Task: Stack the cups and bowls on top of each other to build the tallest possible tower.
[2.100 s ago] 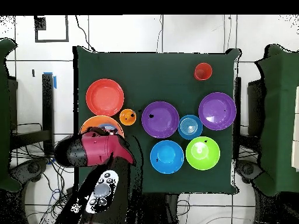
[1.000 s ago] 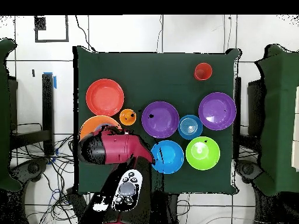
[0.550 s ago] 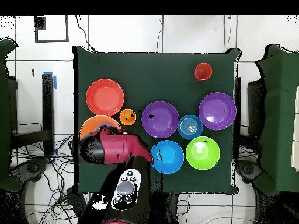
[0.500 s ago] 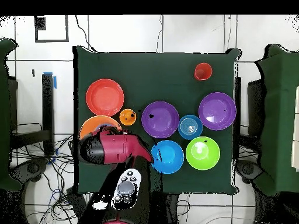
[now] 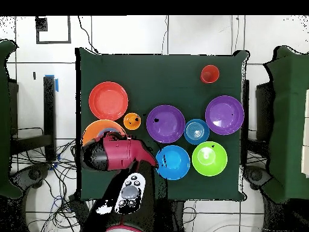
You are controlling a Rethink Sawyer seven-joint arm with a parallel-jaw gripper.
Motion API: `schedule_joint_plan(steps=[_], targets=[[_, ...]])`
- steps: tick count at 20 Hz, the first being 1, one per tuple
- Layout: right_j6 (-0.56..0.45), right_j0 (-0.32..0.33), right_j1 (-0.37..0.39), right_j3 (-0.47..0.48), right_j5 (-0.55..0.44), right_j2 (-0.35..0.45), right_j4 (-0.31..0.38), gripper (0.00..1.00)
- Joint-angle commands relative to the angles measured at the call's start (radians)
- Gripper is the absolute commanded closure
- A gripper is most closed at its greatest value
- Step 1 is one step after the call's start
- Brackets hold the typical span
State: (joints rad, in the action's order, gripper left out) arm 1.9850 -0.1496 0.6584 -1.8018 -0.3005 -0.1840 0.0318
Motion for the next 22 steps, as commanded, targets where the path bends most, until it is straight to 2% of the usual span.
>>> schedule_joint_plan(steps=[1,14,22], targets=[[0.019,0.031,-0.065,-0.022,0.034,0.114,0.078,0.00],[0.013,0.064,-0.069,-0.031,0.060,0.137,0.111,0.00],[0.038,0.068,-0.125,-0.018,0.091,0.143,0.125,0.00]])
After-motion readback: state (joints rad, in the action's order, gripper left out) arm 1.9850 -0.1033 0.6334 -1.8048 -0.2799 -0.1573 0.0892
